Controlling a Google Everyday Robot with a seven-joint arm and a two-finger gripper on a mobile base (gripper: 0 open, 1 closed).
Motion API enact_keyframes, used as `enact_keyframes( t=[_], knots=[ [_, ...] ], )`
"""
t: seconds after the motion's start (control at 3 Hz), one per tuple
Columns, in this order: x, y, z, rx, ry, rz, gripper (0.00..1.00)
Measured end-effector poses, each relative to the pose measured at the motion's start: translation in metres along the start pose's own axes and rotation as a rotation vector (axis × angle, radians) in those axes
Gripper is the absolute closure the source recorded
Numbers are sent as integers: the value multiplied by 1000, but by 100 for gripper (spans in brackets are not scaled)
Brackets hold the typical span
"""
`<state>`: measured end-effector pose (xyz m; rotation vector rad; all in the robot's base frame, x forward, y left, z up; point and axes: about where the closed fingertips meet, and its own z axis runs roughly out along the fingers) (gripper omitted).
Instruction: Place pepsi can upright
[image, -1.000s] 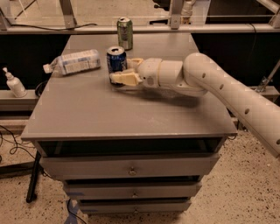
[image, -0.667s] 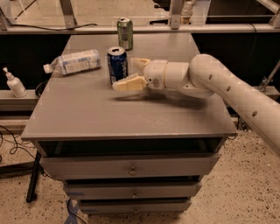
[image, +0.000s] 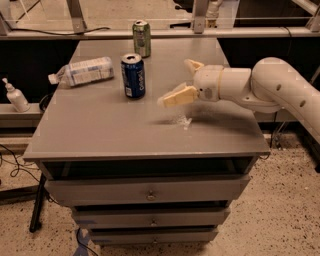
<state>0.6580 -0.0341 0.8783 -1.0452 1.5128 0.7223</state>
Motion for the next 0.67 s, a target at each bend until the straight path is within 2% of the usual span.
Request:
enact_keyframes(
  t=[0.33, 0.67],
  knots=[
    [-9, -19, -82, 101, 71, -46, 0],
    [-10, -19, -82, 101, 71, -46, 0]
  ],
)
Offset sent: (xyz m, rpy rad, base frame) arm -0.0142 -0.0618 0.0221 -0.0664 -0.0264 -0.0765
